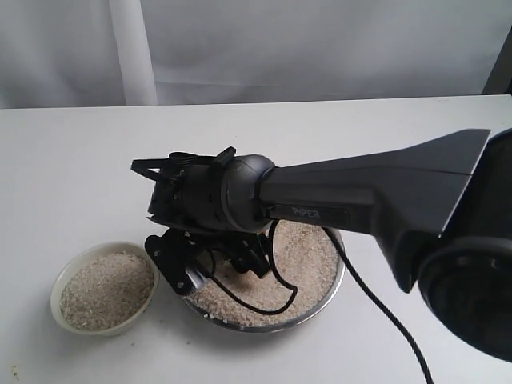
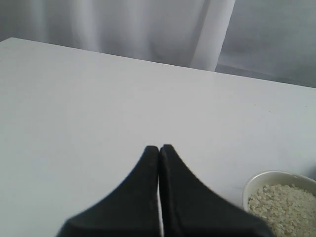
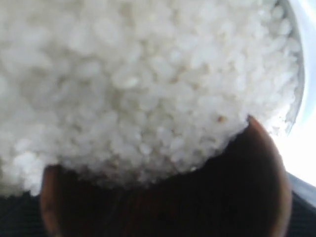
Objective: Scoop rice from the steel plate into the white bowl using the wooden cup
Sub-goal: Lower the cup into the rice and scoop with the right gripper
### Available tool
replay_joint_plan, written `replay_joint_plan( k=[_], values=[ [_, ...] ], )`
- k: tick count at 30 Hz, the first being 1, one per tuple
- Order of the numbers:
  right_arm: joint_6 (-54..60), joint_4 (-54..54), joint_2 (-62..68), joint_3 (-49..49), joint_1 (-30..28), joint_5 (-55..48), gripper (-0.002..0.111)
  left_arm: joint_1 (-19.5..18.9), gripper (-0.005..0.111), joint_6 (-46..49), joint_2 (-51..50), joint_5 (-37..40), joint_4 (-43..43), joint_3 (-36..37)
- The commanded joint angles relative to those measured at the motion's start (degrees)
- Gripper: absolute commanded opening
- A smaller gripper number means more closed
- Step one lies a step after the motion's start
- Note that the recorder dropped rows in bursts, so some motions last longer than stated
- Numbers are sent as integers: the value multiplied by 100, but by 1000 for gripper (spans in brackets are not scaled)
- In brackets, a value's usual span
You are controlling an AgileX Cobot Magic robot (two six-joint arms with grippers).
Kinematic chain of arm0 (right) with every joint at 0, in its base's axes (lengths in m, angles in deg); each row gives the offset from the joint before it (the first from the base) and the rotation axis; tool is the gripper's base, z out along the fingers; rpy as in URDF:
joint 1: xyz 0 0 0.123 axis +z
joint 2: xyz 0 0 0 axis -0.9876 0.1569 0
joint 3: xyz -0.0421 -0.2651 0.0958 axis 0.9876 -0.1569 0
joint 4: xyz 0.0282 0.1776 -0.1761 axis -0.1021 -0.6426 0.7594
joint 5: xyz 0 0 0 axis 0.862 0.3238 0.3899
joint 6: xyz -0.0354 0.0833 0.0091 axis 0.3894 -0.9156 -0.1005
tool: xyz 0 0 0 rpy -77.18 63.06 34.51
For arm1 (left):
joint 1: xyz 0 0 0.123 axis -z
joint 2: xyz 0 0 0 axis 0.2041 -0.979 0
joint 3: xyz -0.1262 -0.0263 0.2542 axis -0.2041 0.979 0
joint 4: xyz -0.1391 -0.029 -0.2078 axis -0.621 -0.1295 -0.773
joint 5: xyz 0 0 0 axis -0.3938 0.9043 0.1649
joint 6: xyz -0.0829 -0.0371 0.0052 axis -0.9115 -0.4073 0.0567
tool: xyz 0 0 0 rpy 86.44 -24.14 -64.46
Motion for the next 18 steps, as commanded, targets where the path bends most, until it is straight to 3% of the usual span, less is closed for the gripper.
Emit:
replay_joint_plan(
  k=[1,18],
  values=[
    [40,-486,-62,-23,44,16,0,27,0,-10,13,-36,-33,-20],
    [16,-1408,-301,-23,-177,96,0,27,0,-10,13,-36,-33,-20]
  ],
)
